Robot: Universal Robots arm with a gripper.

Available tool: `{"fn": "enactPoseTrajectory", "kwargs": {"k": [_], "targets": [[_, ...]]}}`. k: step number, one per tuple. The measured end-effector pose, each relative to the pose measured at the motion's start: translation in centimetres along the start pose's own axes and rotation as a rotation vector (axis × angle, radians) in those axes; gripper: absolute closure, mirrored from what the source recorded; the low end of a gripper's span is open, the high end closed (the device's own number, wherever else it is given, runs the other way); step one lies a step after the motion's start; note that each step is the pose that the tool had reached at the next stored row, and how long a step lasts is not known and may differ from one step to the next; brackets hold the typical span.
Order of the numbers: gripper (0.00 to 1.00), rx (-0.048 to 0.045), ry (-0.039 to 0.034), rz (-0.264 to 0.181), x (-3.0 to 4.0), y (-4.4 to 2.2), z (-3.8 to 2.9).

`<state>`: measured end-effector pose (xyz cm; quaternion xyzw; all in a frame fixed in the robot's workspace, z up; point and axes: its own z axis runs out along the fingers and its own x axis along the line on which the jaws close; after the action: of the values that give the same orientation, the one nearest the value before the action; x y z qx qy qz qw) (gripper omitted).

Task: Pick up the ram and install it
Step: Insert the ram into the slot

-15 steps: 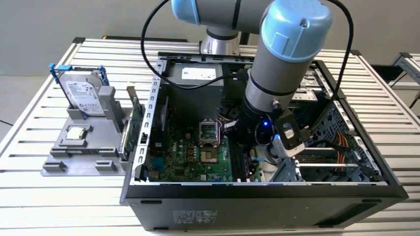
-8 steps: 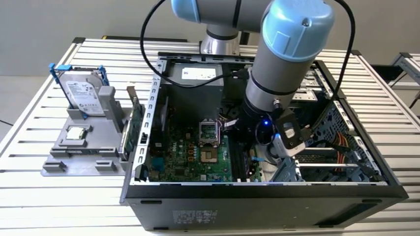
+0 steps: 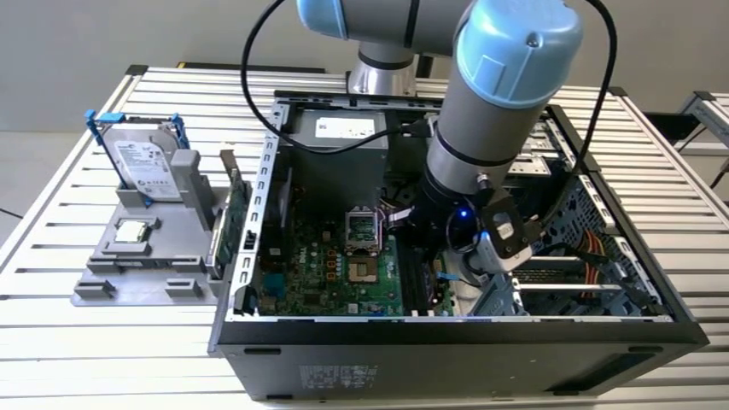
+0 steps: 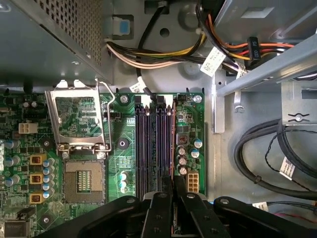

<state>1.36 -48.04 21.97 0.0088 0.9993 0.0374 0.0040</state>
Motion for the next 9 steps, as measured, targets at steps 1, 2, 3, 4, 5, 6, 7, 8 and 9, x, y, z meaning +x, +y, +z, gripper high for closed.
{"fn": "enactPoseTrajectory", "kwargs": {"k": [1, 2, 3, 4, 5, 6, 7, 8, 9], "targets": [[1.0, -0.0006, 0.0003, -0.003, 0.0, -0.02, 0.0], [1.0, -0.0018, 0.0004, -0.004, 0.0, -0.03, -0.01], [1.0, -0.0044, 0.0005, -0.004, 0.0, -0.04, -0.01], [1.0, -0.0076, 0.0005, -0.004, 0.0, -0.04, 0.0], [1.0, -0.0105, 0.0005, -0.004, -0.02, -0.05, -0.01], [1.0, -0.0126, 0.0005, -0.004, -0.05, -0.05, -0.01], [1.0, -0.0139, 0.0005, -0.004, -0.09, -0.05, -0.01], [1.0, -0.0153, 0.0005, -0.003, -0.14, -0.05, -0.02], [1.0, -0.016, 0.0006, -0.003, -0.2, -0.06, -0.03]]}}
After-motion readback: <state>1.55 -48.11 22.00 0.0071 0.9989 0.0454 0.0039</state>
